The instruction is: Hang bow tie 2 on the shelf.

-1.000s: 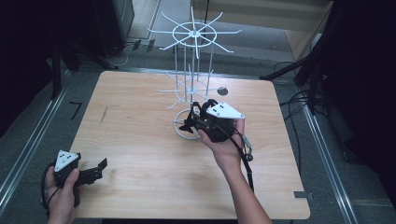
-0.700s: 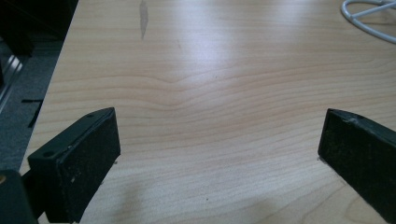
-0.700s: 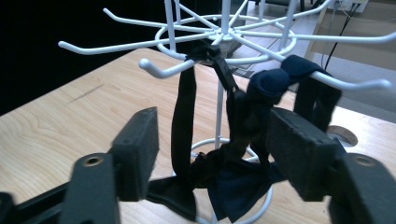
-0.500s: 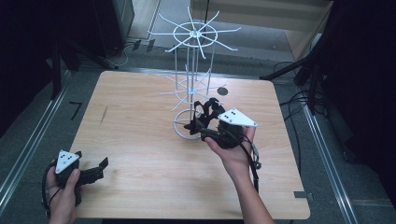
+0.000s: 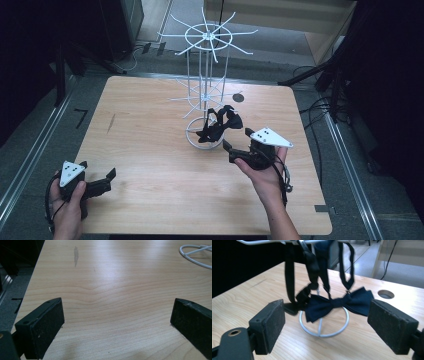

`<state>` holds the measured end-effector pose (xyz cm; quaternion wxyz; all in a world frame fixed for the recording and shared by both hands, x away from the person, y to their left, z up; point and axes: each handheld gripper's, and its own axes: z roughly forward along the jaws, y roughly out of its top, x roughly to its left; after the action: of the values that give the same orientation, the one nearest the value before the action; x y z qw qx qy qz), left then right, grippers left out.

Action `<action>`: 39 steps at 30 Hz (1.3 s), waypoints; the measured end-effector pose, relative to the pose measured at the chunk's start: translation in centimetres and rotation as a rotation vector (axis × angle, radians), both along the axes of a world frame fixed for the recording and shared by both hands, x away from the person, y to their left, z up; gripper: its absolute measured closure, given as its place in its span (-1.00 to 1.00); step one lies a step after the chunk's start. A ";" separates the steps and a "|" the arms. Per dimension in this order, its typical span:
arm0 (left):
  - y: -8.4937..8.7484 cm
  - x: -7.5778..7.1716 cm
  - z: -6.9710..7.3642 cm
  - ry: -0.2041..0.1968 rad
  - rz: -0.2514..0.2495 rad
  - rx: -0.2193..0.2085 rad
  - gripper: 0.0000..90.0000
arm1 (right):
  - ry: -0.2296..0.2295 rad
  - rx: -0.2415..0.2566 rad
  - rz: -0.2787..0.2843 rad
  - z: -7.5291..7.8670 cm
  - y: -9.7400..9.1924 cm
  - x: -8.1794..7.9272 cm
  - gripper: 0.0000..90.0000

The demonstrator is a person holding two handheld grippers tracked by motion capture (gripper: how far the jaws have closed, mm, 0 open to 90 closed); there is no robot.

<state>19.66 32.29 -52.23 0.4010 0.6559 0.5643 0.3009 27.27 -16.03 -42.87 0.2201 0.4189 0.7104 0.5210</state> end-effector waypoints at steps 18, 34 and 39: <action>-0.1 0.0 0.0 -0.006 0.001 -0.006 -1.00 | 0.035 -0.003 -0.025 -2.2 -3.1 -1.2 -0.73; -0.1 0.0 0.0 -0.007 0.003 -0.016 -1.00 | 0.067 0.005 -0.046 -4.8 -7.1 -2.6 -0.73; 0.0 0.0 0.0 -0.007 0.005 -0.016 -1.00 | 0.079 0.004 -0.057 -5.4 -8.0 -2.8 -0.73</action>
<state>19.68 32.27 -52.24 0.4075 0.6502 0.5669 0.2997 24.43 -24.00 -48.26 0.2056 0.4596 0.7054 0.4989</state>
